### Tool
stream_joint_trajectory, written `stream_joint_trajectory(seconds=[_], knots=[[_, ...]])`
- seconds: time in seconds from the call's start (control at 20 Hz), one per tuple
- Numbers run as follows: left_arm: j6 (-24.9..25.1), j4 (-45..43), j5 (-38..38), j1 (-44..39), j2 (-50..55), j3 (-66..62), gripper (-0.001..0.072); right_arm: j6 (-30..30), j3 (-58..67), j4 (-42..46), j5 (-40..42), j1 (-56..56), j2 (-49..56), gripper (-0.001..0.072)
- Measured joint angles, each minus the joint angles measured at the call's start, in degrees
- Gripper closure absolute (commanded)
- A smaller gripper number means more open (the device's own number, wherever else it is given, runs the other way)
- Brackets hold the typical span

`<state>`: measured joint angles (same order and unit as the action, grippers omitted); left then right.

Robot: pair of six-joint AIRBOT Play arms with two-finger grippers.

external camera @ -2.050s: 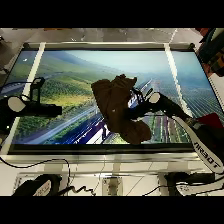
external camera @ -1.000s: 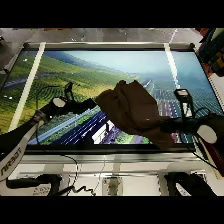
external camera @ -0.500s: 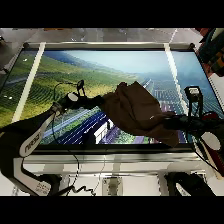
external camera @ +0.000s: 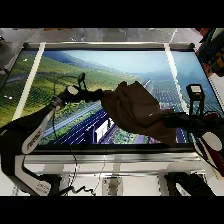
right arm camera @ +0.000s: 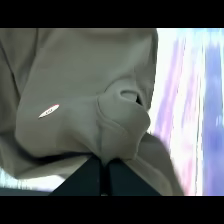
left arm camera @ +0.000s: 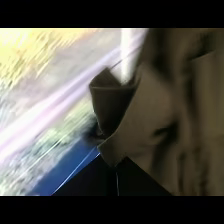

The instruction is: Fold the clothes and pants, and hang the long-sleeved shirts on hangers.

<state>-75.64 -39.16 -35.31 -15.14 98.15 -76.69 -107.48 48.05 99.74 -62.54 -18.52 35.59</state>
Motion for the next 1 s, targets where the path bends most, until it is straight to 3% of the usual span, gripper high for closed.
stream_joint_trajectory(seconds=[0.3, 0.55, 0.8, 1.0], knots=[[0.0, -10.9, -0.5, 6.9, -22.3, -0.9, 0.0694, 0.0, 9.5, 9.1, 10.1, 0.0, 0.0, 0.0697], [0.0, -22.1, -0.8, 11.1, -44.8, -1.0, 0.0693, 0.0, 19.1, 13.4, 13.0, 0.0, -0.1, 0.0697], [0.0, -35.9, -3.2, 12.1, -61.7, -1.0, 0.0694, 0.3, 25.3, 8.6, 13.5, 0.0, -0.7, 0.0697], [-2.3, -40.6, -15.6, 12.3, -67.6, -0.6, 0.0695, 0.5, 27.0, 3.1, 9.6, 0.0, -1.3, 0.0699]])
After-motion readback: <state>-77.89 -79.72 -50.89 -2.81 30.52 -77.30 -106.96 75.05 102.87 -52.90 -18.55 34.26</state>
